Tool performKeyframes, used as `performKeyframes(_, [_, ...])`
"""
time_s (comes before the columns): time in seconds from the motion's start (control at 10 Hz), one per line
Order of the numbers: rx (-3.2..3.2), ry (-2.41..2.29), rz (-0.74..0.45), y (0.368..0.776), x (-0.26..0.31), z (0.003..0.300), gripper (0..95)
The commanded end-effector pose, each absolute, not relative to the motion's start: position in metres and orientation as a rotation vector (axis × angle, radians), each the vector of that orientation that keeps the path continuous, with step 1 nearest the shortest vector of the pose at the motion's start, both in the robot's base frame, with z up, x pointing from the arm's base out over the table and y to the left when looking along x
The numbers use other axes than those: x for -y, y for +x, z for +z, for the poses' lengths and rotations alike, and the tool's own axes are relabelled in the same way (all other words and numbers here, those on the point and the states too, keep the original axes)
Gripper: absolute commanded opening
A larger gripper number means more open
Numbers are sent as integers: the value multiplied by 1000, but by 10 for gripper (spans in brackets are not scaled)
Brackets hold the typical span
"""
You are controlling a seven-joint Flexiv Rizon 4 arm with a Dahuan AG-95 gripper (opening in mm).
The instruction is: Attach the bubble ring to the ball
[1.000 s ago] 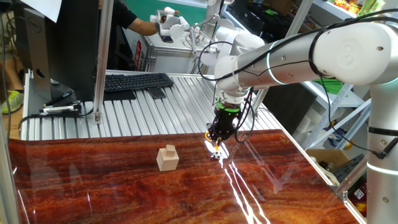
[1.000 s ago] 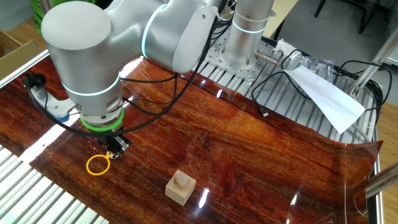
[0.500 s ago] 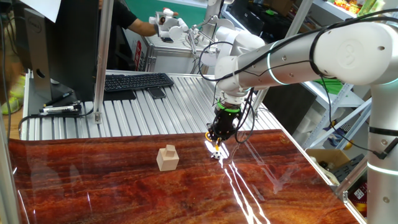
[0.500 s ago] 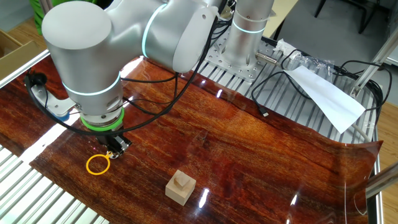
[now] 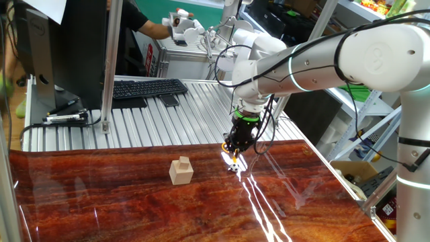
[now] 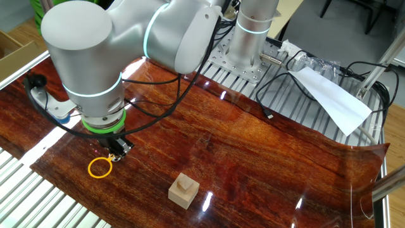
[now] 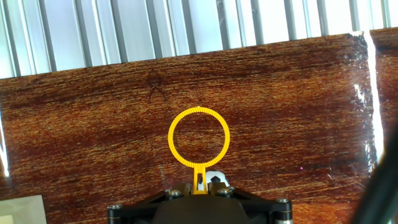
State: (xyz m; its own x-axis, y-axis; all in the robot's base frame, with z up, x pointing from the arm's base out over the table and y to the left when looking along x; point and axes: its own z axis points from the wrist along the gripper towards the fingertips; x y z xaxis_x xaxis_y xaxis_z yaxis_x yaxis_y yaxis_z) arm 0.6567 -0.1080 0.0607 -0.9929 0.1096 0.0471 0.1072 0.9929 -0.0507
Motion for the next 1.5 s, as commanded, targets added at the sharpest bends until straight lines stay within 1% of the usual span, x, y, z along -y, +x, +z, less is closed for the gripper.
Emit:
performKeyframes(0.1, [3090, -164, 78, 649, 110, 62, 0])
performKeyframes(0.6, [3098, -150, 66, 633, 114, 63, 0])
performKeyframes(1.0, [3112, -152, 58, 616, 112, 54, 0])
performKeyframes(1.5, [3122, -146, 49, 609, 114, 49, 0])
